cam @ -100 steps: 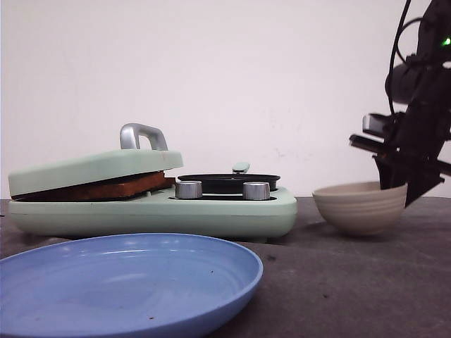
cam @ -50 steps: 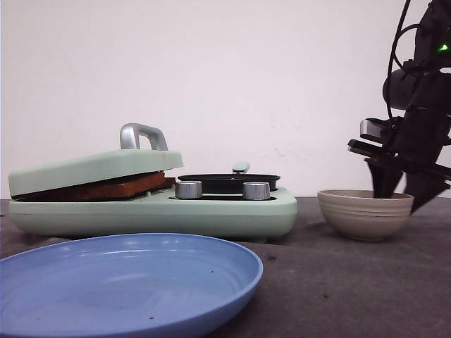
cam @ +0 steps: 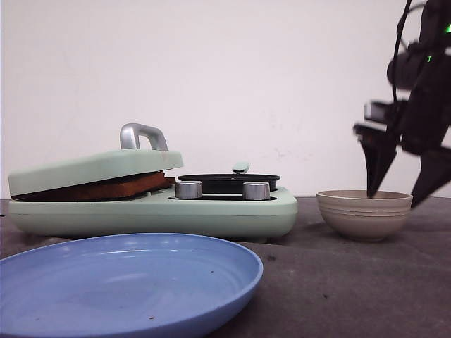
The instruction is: Make breakfast with bread and shrimp
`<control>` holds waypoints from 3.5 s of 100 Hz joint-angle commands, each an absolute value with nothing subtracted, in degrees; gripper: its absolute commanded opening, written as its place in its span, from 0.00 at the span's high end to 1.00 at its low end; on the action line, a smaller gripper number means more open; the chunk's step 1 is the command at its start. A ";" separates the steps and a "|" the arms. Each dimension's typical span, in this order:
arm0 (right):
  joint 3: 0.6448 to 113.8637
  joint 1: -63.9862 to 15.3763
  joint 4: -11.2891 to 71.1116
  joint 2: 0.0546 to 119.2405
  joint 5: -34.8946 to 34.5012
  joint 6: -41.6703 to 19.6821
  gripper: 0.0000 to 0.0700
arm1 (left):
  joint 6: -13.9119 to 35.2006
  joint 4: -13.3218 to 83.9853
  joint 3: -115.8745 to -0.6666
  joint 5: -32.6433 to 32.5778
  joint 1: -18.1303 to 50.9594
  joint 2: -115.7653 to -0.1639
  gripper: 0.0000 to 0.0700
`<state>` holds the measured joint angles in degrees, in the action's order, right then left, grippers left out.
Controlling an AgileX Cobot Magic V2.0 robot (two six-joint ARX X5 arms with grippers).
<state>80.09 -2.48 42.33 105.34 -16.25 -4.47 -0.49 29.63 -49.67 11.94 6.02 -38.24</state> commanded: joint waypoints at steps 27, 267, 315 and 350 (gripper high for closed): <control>81.01 -2.33 41.17 95.46 -16.51 -3.81 0.39 | -0.84 28.97 -50.30 12.03 6.02 -38.54 0.39; 30.28 -22.44 3.70 39.46 -28.01 -0.45 1.00 | 6.66 13.15 -39.77 21.50 6.02 -29.47 1.00; 13.28 -22.41 -13.56 35.57 -23.84 -5.13 1.00 | 9.93 5.23 -24.03 17.80 6.02 -20.05 1.00; 13.28 -22.37 -13.74 35.46 -23.53 -5.17 1.00 | 14.61 7.92 -24.03 17.43 6.02 -20.10 1.00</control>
